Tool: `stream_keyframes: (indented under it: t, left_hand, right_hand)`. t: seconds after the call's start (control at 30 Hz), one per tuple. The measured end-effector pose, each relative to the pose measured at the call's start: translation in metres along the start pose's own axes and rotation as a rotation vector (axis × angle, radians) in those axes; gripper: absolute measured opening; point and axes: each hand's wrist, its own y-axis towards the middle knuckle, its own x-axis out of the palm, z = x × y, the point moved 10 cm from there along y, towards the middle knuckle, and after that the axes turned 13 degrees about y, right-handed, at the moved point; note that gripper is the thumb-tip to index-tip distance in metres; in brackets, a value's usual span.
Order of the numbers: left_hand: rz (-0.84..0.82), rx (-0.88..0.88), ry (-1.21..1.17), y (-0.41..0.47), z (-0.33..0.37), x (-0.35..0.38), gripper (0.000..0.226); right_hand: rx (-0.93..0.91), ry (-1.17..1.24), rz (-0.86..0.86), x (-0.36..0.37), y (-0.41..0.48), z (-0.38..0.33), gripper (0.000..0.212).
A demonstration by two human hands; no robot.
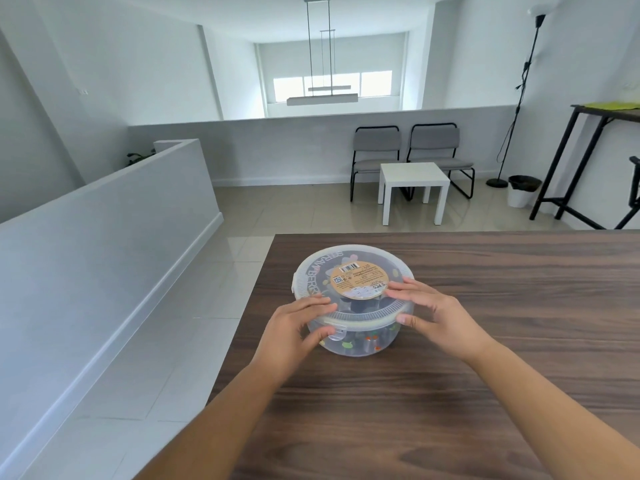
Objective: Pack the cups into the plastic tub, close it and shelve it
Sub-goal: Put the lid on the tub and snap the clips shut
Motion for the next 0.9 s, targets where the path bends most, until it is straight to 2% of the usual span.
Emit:
stream_keyframes:
  t: [0.17, 0.43, 0.6, 0.7, 0.8, 0.9]
  left_hand:
    - [0.097, 0.068, 0.159, -0.004, 0.009, -0.002, 0.035]
    - [0.061, 0.186, 0.366, -0.002, 0.021, 0.000, 0.035]
    - [-0.021, 0.053, 0.186, -0.001, 0.009, 0.002, 0.039]
    - [-0.033, -0.048, 0.019, 0.003, 0.003, 0.000, 0.031]
    - [-0.044, -0.172, 0.003, 0.010, -0.011, 0.003, 0.032]
    - [-0.116, -0.344, 0.083, 0.021, -0.033, 0.008, 0.044]
  right_hand:
    - [-0.030, -0.007, 0.028, 0.001, -0.001, 0.004, 0.048]
    - [-0.022, -0.057, 0.042, 0.003, -0.003, 0.004, 0.047]
    - [-0.001, -0.047, 0.040, 0.003, -0.005, 0.001, 0.047]
    - [0.026, -0.021, 0.036, 0.005, -0.007, 0.000, 0.045]
    - [0.061, 0.018, 0.054, 0.001, -0.004, -0.001, 0.035]
    - [0.111, -0.010, 0.095, -0.005, 0.003, 0.003, 0.031]
